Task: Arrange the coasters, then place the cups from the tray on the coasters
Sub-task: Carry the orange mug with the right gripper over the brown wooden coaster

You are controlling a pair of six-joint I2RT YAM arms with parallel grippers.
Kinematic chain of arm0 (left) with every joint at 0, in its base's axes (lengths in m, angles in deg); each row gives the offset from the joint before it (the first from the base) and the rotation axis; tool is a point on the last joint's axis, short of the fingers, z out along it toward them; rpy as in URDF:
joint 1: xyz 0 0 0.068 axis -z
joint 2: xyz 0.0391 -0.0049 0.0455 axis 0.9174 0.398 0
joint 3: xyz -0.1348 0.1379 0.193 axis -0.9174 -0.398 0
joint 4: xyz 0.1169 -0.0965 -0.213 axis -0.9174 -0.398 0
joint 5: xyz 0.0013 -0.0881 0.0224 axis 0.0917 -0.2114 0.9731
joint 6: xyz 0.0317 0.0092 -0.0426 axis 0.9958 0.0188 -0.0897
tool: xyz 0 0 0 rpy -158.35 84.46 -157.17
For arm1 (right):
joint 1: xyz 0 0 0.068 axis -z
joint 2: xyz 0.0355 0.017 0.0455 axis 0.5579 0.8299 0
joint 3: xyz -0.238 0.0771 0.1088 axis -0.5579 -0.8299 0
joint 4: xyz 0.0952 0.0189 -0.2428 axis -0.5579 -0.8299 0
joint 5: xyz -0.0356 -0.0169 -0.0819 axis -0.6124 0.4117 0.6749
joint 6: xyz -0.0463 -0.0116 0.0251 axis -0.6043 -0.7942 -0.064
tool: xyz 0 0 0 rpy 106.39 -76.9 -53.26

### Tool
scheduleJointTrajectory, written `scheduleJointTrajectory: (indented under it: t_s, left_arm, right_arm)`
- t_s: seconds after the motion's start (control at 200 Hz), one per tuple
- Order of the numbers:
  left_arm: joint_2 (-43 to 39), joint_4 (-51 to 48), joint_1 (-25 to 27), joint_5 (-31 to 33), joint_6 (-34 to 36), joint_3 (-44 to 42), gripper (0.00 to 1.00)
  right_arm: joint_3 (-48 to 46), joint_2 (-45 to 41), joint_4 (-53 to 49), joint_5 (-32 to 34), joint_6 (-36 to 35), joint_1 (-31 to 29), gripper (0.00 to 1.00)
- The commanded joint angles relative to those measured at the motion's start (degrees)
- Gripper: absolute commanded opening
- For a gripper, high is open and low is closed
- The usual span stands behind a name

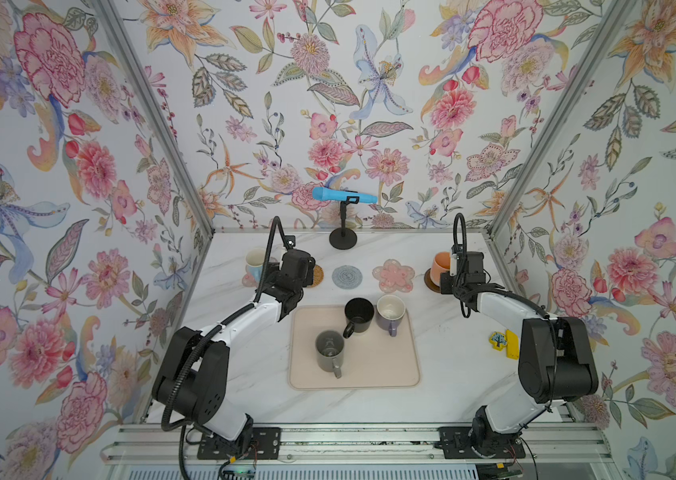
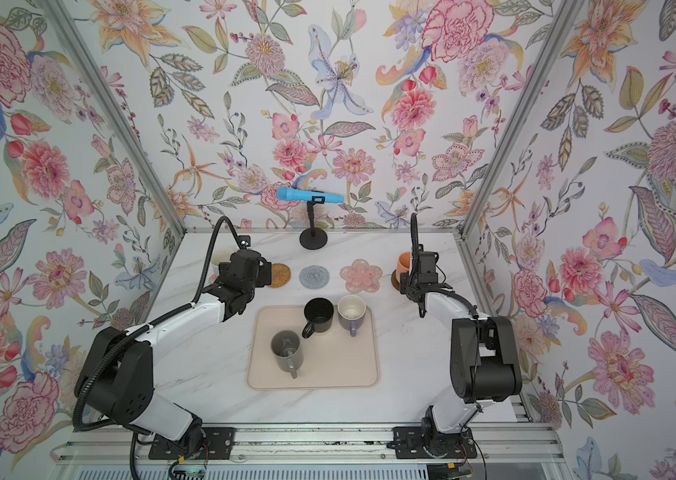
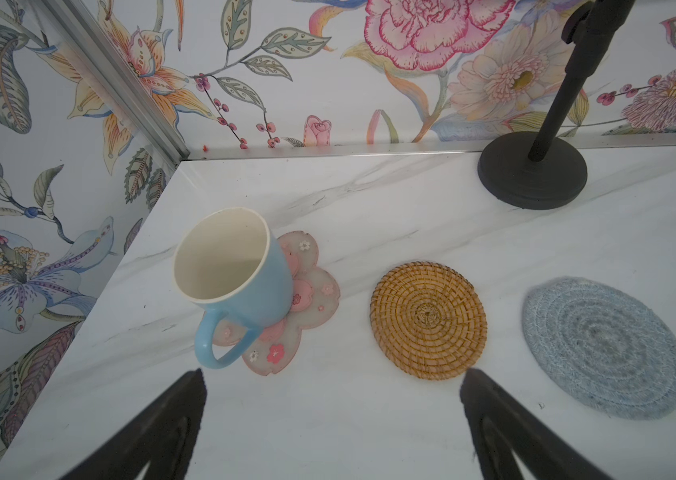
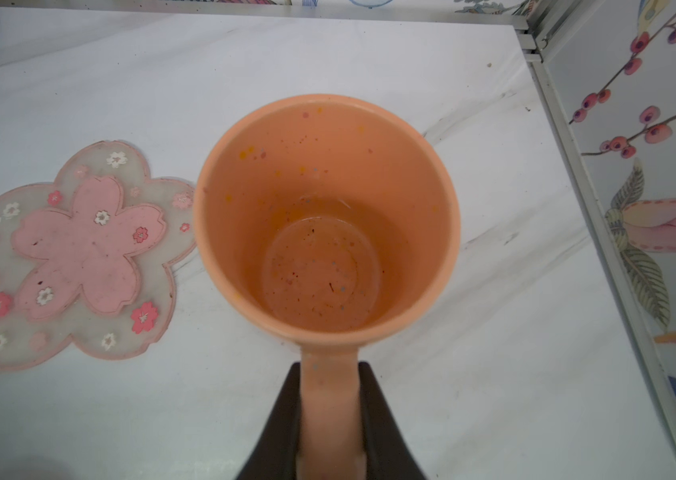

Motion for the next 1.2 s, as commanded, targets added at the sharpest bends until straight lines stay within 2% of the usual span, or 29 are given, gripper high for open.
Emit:
scheduleJointTrajectory:
  t_s: [0.0, 1.191]
  left_arm:
    - [0.7, -0.5, 0.2, -0.3, 0.4, 1.5, 0.99]
    - [2.5, -1.3, 0.2, 0.5, -0.1, 2.2, 0.99]
  right_arm:
    - [0.8, -0.4, 8.0, -0.9, -0.4, 0.4, 0.0]
    - [-2.2, 1.3, 12.6, -1.9, 0.2, 1.3, 0.0]
